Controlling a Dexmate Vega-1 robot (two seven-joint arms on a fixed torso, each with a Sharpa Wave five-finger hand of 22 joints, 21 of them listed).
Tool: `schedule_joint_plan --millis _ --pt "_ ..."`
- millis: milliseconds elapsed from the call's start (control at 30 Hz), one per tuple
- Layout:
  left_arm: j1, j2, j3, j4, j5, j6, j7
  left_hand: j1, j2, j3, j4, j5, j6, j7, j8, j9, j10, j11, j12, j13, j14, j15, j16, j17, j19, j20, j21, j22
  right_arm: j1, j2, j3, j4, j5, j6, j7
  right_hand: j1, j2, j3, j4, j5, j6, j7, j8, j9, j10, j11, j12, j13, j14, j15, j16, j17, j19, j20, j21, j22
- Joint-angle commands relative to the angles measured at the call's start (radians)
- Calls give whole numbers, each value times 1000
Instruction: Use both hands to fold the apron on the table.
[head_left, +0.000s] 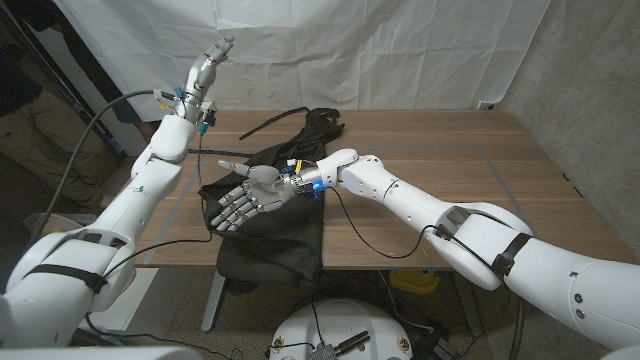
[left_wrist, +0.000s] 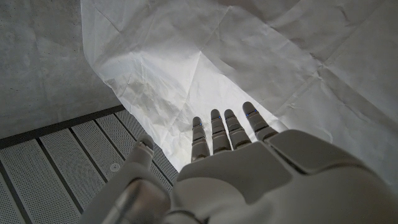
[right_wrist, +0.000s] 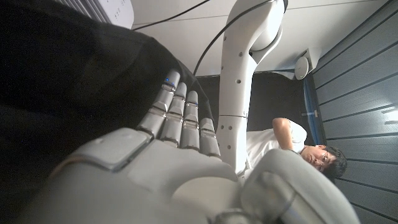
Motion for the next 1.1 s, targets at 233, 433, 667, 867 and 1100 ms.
schedule_joint_plan --millis 233,433,667,867,1100 --pt "7 4 -7 -32 2 2 10 5 -2 1 -5 4 -2 0 0 -1 -1 -2 3 0 1 1 2 3 4 0 -4 2 66 -172 -114 -502 -118 -364 -120 -74 51 -46 -12 39 -282 30 3 -2 -265 4 -7 -2 -307 49 -3 -96 -122 51 -173 4" --pt "5 1 -7 -32 0 -6 10 6 -1 2 -6 4 0 1 1 -1 0 -2 3 -1 2 1 3 3 5 0 -4 2 97 -176 -171 -587 -114 -489 -160 -231 79 -104 8 110 -579 66 11 0 -632 4 -2 -5 -641 49 0 -104 -289 50 -392 11" --pt "4 -6 -8 -31 -9 -11 9 7 0 3 -6 4 2 1 2 -1 2 0 4 -1 3 0 3 3 6 -1 -4 2 89 -208 -169 -641 -78 -484 -169 -254 75 -111 0 130 -595 55 28 -2 -628 4 17 -6 -600 47 24 -104 -268 51 -400 14" --pt "17 3 -11 -66 0 1 15 8 1 3 -7 4 1 1 2 -1 1 0 4 -1 3 1 3 3 7 -1 -5 2 81 -257 -152 -724 -56 -505 -208 -242 71 -109 -7 134 -538 31 37 -3 -566 4 26 -6 -564 46 23 -107 -248 52 -403 13" --pt "42 12 -17 -113 6 28 18 8 2 4 -7 3 1 0 1 -1 1 1 5 -1 2 -1 3 3 7 -1 -5 2 26 -320 -98 -816 -42 -516 -336 -230 70 -107 -12 134 -463 18 50 -3 -512 3 31 -6 -535 46 25 -107 -242 52 -408 12"
